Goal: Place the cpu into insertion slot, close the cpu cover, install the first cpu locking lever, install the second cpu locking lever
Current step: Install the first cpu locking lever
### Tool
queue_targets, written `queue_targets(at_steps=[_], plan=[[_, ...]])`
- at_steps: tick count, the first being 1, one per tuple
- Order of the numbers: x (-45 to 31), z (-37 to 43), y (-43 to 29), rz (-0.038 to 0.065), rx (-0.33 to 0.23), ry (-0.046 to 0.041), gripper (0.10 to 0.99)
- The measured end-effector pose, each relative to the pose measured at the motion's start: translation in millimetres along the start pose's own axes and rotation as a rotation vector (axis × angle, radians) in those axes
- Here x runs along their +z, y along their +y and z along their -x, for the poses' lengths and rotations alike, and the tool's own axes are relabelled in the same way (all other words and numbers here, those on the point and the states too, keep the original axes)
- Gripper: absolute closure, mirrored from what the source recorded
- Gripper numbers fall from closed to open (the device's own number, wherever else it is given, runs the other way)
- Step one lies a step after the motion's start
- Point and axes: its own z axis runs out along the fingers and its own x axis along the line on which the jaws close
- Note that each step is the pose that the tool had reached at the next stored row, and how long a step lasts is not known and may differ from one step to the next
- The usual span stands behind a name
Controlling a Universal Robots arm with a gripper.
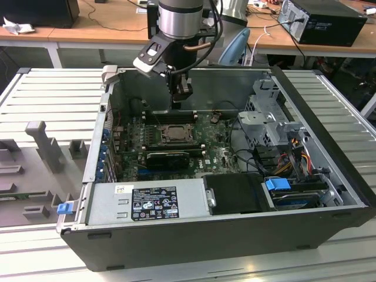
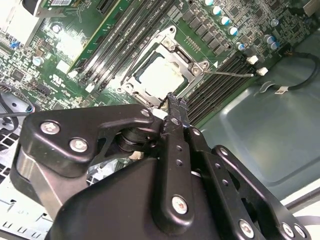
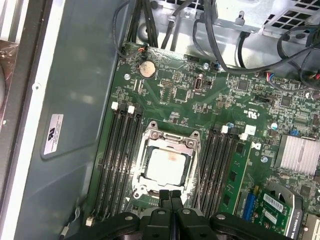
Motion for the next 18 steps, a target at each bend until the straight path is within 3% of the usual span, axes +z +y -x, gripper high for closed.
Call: queue_targets(at_steps=[10, 18], plan=[[0.0, 0.0, 0.0, -0.001, -0.05, 0.0, 0.98], [0.0, 0.0, 0.0, -0.003, -0.162, 0.0, 0.98]])
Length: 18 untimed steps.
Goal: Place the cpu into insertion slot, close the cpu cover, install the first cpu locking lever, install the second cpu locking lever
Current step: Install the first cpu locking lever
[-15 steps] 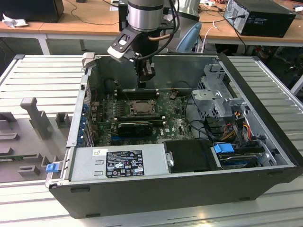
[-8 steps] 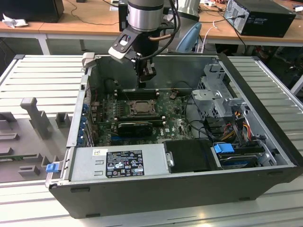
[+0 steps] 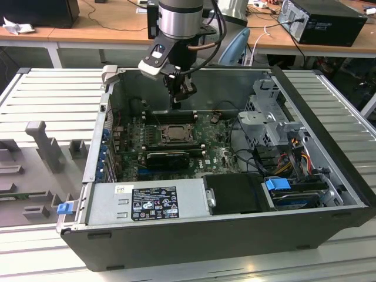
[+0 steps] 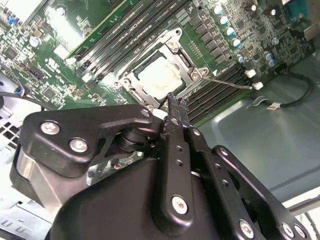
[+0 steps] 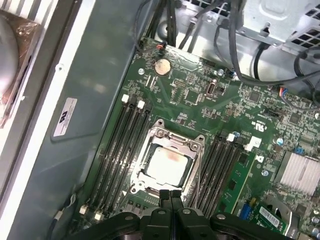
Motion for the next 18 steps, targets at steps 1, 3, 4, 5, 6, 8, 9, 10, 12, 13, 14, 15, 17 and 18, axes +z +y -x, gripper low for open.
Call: queue_targets(at_steps=[1, 3, 4, 5, 6, 8, 9, 10, 12, 13, 14, 15, 17, 18], plan=[[0.0, 0.0, 0.0, 0.0, -0.015, 0.0, 0.98], [0.0, 0.0, 0.0, -0.001, -0.035, -0.0001, 0.98], [0.0, 0.0, 0.0, -0.001, -0.043, -0.0001, 0.98], [0.0, 0.0, -0.1, -0.001, -0.052, 0.0, 0.98], [0.0, 0.0, -0.1, -0.001, -0.067, -0.0001, 0.98], [0.1, 0.0, -0.1, -0.002, -0.083, -0.0001, 0.98], [0.1, 0.0, -0.1, -0.002, -0.098, -0.0001, 0.98], [0.1, 0.0, -0.1, -0.002, -0.114, -0.0001, 0.98], [0.1, 0.0, -0.1, -0.004, -0.182, -0.0001, 0.98], [0.1, 0.0, -0.1, -0.005, -0.216, -0.0001, 0.98], [0.1, 0.0, 0.0, -0.005, -0.232, -0.0002, 0.98], [0.1, 0.0, 0.0, -0.005, -0.247, -0.0002, 0.98], [0.2, 0.0, 0.1, -0.006, -0.279, -0.0002, 0.98], [0.2, 0.0, 0.1, -0.006, -0.288, -0.0002, 0.98]])
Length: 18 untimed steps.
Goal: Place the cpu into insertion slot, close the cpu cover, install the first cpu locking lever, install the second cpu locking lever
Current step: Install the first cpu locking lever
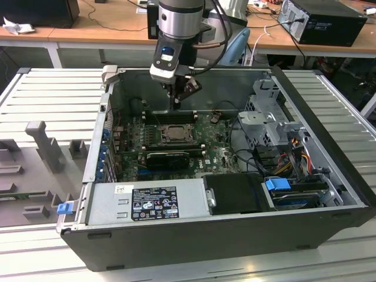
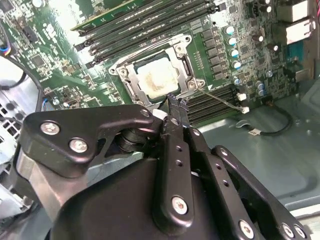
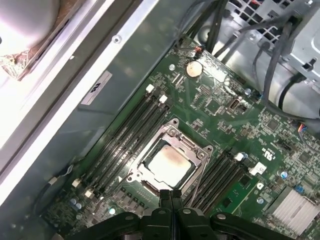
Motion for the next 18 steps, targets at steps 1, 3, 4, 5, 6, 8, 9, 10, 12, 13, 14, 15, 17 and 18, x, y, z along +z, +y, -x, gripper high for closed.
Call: queue_targets(at_steps=[1, 3, 4, 5, 6, 8, 9, 10, 12, 13, 14, 15, 17, 18], plan=[[0.0, 0.0, 0.0, 0.0, -0.004, 0.0, 0.98], [0.1, 0.0, 0.0, 0.0, -0.014, 0.0, 0.98], [0.1, 0.0, 0.0, 0.0, -0.02, 0.0, 0.98], [0.1, 0.0, 0.0, -0.001, -0.028, 0.0, 0.98], [0.2, 0.0, 0.0, -0.001, -0.04, 0.0, 0.98], [0.2, 0.0, 0.0, -0.001, -0.059, 0.0, 0.98], [0.2, 0.0, 0.0, -0.001, -0.068, 0.0, 0.98], [0.3, 0.0, 0.0, -0.002, -0.077, 0.0, 0.98], [0.5, 0.0, 0.0, -0.002, -0.108, 0.0, 0.98], [0.6, 0.0, 0.0, -0.003, -0.127, 0.0, 0.98], [0.7, 0.0, 0.0, -0.003, -0.141, 0.0, 0.98], [0.7, 0.0, 0.0, -0.003, -0.149, 0.0, 0.98], [1.0, 0.0, 0.0, -0.004, -0.167, -0.0001, 0.98], [1.1, 0.0, 0.0, -0.004, -0.176, 0.0, 0.98]])
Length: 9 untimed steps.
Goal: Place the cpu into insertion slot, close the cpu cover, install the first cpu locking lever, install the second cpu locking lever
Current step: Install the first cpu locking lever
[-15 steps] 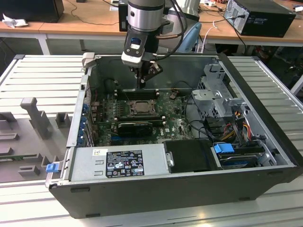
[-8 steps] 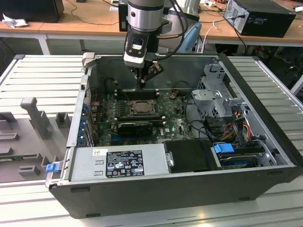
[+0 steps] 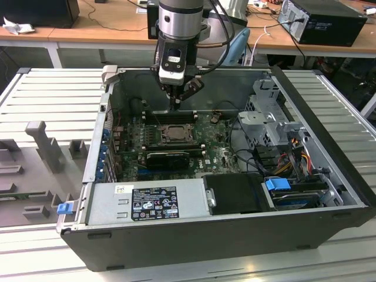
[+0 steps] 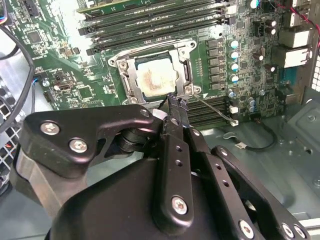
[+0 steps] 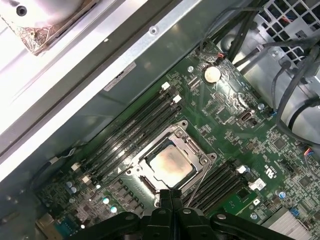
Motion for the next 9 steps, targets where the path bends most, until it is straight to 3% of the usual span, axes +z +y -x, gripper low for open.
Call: queue_targets(at_steps=[9], plan=[[0.8, 0.0, 0.0, -0.001, -0.067, 0.0004, 0.98]])
